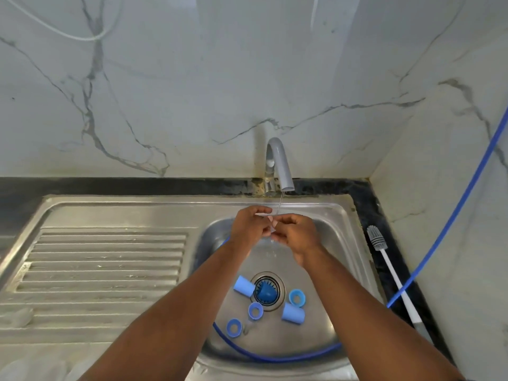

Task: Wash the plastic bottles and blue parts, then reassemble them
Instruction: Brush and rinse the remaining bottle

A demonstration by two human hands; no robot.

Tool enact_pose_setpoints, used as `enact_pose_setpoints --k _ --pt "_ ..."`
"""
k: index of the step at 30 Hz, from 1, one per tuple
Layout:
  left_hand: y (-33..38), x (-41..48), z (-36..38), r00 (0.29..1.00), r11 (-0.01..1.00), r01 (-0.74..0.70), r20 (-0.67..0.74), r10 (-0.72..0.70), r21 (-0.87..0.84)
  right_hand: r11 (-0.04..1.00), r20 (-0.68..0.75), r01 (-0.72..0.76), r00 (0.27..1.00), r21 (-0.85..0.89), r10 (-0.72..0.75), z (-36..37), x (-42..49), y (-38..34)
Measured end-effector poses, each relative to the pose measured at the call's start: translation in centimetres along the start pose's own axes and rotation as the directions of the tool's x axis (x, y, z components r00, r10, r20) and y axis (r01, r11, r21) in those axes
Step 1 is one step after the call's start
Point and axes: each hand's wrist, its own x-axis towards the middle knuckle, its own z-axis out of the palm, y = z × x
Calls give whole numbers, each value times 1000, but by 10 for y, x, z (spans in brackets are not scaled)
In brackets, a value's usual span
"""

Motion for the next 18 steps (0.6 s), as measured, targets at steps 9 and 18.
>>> enact_pose_setpoints --k 9,18 --pt "-4 2 2 997 978 58 -39 -67 -202 992 70 115 991 45 -118 -6 -14 -3" --pt "-5 -5 20 965 896 260 114 -235 -360 821 -186 49 965 -568 -186 -3 2 -17"
